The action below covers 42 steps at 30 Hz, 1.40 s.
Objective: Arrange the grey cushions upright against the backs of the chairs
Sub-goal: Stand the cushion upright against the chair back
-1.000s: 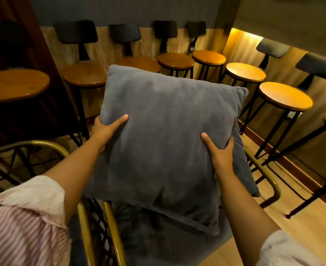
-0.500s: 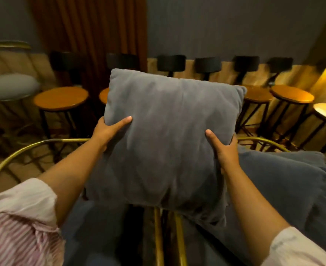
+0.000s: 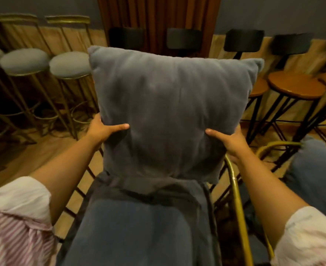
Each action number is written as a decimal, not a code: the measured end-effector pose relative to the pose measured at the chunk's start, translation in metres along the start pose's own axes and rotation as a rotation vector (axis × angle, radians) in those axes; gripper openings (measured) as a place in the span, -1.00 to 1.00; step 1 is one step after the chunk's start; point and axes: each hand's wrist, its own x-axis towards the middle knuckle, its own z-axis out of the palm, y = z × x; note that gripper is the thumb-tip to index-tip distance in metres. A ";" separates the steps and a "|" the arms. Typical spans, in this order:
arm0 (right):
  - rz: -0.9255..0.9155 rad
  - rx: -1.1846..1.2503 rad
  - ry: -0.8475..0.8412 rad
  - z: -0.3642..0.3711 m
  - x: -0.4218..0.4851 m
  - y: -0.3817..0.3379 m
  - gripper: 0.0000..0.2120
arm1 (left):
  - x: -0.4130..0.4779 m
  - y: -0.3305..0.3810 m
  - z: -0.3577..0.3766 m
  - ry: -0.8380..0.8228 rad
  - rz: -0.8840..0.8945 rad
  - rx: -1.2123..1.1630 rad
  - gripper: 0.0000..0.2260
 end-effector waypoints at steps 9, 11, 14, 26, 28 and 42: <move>0.131 -0.030 0.064 0.060 0.023 0.086 0.04 | 0.089 -0.082 -0.003 -0.065 -0.038 -0.009 -0.04; 0.145 -0.006 0.091 0.069 0.022 0.107 -0.09 | 0.098 -0.104 -0.002 -0.074 -0.040 -0.004 -0.09; 0.172 -0.023 0.112 0.079 0.014 0.130 -0.12 | 0.098 -0.133 0.001 -0.075 -0.069 0.012 -0.20; 0.350 -0.236 0.122 0.098 0.018 0.173 0.06 | 0.107 -0.200 0.015 -0.054 -0.179 0.166 -0.16; 0.363 -0.246 0.110 0.100 0.015 0.176 0.15 | 0.109 -0.198 0.018 -0.047 -0.215 0.214 -0.17; 0.181 -0.538 0.012 0.005 -0.111 0.130 -0.48 | -0.053 -0.138 0.096 -0.477 -0.147 0.581 -0.27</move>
